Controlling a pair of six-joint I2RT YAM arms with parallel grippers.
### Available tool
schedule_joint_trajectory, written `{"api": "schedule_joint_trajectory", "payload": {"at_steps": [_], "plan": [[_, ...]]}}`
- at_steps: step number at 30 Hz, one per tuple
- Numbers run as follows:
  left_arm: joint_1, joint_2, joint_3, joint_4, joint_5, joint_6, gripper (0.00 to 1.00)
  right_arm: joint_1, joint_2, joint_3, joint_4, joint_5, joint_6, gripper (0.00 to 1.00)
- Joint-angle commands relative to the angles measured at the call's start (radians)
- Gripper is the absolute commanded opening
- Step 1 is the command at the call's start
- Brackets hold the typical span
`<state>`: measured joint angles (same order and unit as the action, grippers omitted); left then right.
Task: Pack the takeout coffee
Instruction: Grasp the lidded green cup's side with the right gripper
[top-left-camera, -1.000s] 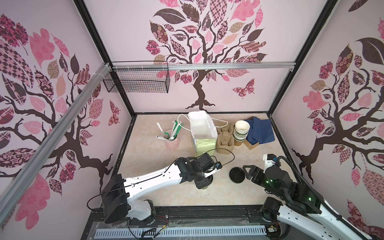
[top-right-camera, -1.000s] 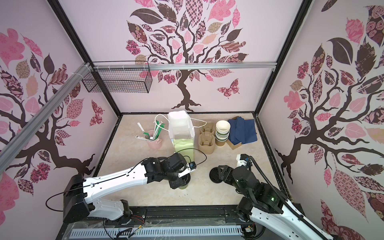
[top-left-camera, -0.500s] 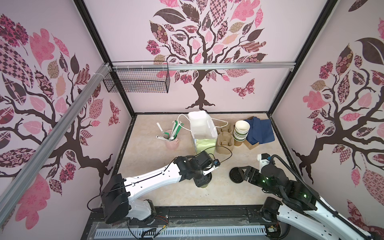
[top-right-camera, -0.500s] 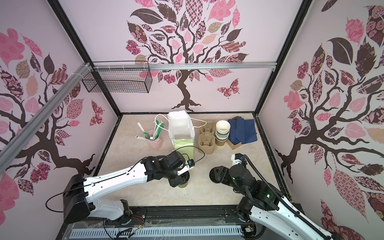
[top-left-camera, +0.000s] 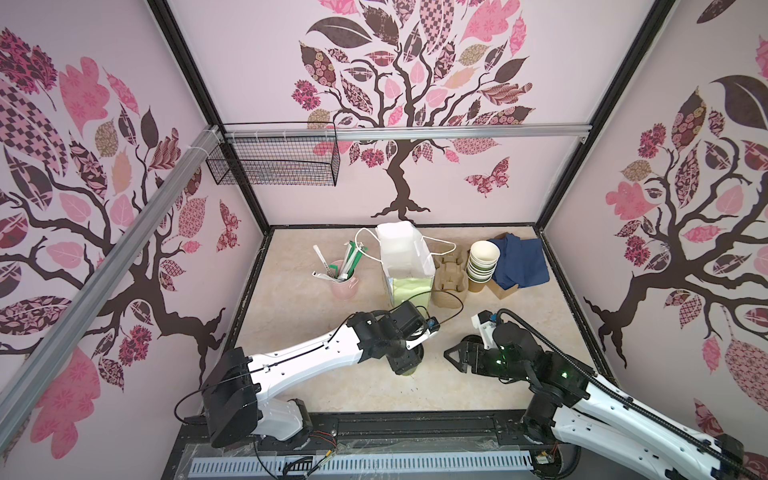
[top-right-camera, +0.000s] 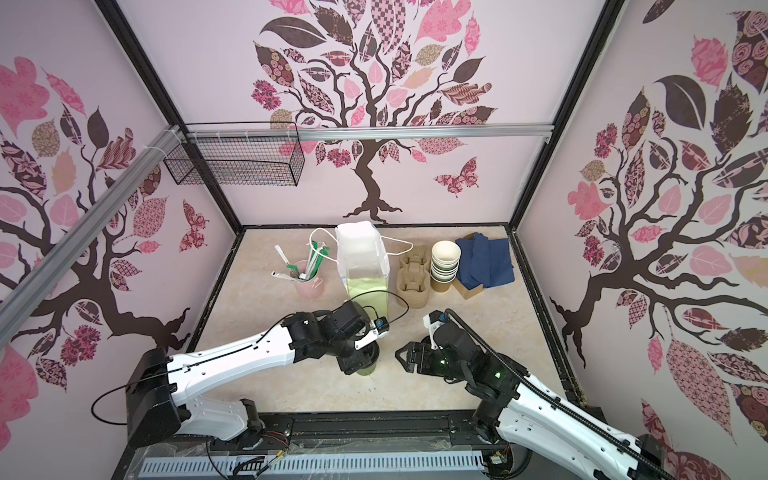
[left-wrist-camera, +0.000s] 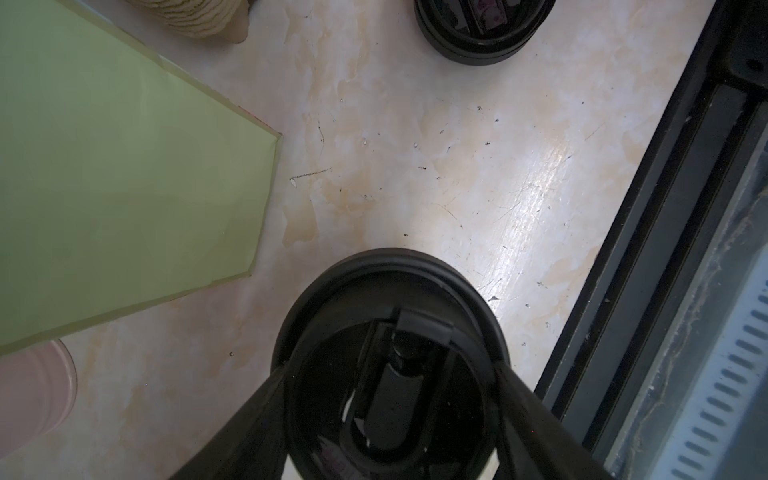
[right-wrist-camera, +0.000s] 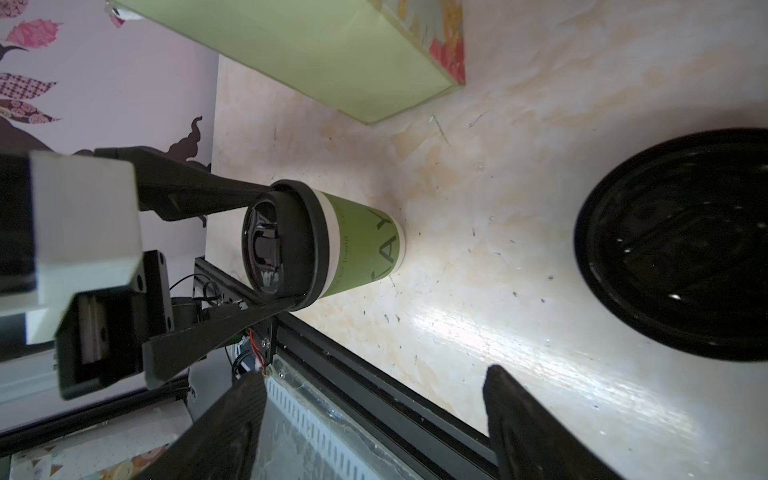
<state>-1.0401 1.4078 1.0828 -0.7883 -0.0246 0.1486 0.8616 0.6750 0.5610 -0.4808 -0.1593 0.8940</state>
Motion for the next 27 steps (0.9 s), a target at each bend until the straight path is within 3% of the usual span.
{"api": "schedule_joint_trajectory", "payload": {"at_steps": [1,5,9,17,20,27], "plan": [[0.006,0.006,-0.03,0.009,0.006,-0.007,0.7,-0.001,0.048,-0.017,0.128,-0.111,-0.043,0.89],[0.008,0.005,-0.037,0.011,0.011,-0.007,0.67,-0.03,0.137,-0.045,0.241,-0.183,-0.036,0.91],[0.008,-0.007,-0.046,0.013,0.008,-0.01,0.66,-0.11,0.18,-0.14,0.466,-0.303,0.085,0.9],[0.014,-0.022,-0.062,0.035,0.019,-0.018,0.65,-0.113,0.292,-0.214,0.755,-0.398,0.19,0.91],[0.014,-0.017,-0.059,0.034,0.027,-0.018,0.66,-0.113,0.324,-0.23,0.851,-0.426,0.218,0.95],[0.014,-0.013,-0.059,0.032,0.044,-0.013,0.66,-0.113,0.378,-0.237,0.893,-0.408,0.223,0.96]]}}
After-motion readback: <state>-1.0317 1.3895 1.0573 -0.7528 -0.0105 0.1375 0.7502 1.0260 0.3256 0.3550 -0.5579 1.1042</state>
